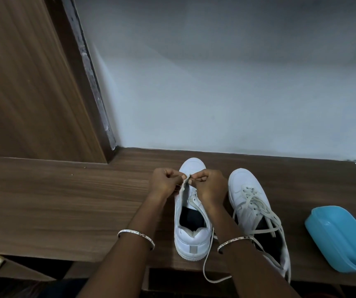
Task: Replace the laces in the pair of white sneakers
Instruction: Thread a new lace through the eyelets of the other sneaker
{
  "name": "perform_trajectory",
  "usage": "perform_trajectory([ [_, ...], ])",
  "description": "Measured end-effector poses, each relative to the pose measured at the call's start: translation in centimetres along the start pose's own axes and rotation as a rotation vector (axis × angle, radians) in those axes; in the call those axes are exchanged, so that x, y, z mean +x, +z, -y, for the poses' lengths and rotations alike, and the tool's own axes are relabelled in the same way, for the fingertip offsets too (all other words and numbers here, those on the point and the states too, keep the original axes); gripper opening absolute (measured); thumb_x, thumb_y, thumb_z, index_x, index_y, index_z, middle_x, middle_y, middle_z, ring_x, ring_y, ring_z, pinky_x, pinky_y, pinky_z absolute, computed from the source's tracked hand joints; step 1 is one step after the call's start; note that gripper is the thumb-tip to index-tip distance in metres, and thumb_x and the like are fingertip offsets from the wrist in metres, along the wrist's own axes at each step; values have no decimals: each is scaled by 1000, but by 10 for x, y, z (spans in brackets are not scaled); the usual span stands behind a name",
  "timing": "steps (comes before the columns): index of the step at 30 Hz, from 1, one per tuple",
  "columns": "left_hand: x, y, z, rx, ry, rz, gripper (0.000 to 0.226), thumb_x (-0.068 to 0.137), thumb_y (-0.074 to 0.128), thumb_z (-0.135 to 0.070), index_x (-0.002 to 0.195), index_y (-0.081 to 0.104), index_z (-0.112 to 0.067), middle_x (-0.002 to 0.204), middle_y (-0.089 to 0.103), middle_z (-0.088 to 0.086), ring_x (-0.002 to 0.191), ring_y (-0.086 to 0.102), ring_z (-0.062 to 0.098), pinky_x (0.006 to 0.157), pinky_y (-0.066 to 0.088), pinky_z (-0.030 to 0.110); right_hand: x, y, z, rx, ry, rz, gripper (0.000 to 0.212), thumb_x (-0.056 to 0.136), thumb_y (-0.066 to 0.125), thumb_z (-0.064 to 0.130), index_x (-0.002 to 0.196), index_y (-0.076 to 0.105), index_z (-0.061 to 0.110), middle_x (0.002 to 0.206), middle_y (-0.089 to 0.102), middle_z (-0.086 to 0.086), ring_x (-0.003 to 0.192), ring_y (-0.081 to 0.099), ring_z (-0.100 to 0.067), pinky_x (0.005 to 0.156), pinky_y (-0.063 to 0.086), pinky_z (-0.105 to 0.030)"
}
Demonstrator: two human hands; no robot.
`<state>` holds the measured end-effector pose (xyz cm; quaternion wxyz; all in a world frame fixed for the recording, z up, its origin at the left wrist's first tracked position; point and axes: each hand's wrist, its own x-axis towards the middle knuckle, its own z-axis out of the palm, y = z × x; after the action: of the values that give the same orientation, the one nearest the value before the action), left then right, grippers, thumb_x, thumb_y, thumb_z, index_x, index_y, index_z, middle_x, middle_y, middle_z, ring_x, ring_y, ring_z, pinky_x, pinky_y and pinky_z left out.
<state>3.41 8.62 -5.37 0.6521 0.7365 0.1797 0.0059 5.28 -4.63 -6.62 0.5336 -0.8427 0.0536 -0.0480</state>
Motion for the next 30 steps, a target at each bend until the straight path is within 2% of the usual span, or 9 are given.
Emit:
perform_trajectory([
  [3,2,4,-2,252,103,-85,8,83,76,-20,76,77,-22,75,75,-2,70,72,17,66,58,31,2,-4,-1,11,1,42,21,63,91,11,66,75,25,66,73,7,64,70,-4,72,60,-35],
  [5,-1,6,-6,499,141,-135,11,86,70,-33,79,75,-26,78,73,-11,73,68,9,65,49,27,2,-5,0,17,11,74,20,63,91,10,70,77,23,67,74,6,65,71,-5,74,60,-35],
  [7,-4,8,-8,621,156,-166,14,88,65,-39,85,74,-28,82,71,-13,79,65,9,66,40,26,2,-6,1,23,14,87,20,64,90,8,69,77,23,66,74,5,65,72,-6,75,61,-37],
  [11,-4,7,-7,617,167,-164,18,86,67,-47,92,74,-32,86,72,-13,83,65,9,69,44,27,0,-5,0,22,11,77,24,65,89,9,67,73,27,65,73,7,65,71,-6,74,60,-39],
  [17,-5,9,-9,649,171,-198,16,88,67,-38,80,70,-25,81,70,-7,85,66,18,65,40,26,-2,-1,-3,32,35,16,28,66,85,10,77,62,23,65,73,12,70,71,-7,78,58,-41],
  [20,-4,9,-12,663,153,-180,25,90,63,-45,74,65,-26,75,64,-7,82,65,19,64,37,27,-1,-1,-3,28,32,14,27,67,84,10,76,62,23,65,73,12,69,72,-8,77,58,-41],
  [23,-5,11,-15,649,118,-180,29,88,64,-51,75,68,-24,77,67,-7,80,64,18,64,37,26,-1,0,-1,4,12,-3,25,69,81,10,73,61,24,65,73,11,69,71,-9,74,58,-40],
  [26,-2,14,-17,646,80,-183,23,88,65,-42,80,72,-21,85,72,-2,86,66,21,66,38,25,-2,-1,0,-37,-10,-6,27,70,77,11,69,57,30,66,72,12,71,71,-10,74,57,-40],
  [30,3,16,-12,609,67,-121,30,93,54,-29,72,62,-9,83,71,11,85,66,32,64,41,29,-2,-5,2,-47,-29,27,23,74,76,15,71,59,31,70,73,12,72,71,-10,76,57,-40],
])
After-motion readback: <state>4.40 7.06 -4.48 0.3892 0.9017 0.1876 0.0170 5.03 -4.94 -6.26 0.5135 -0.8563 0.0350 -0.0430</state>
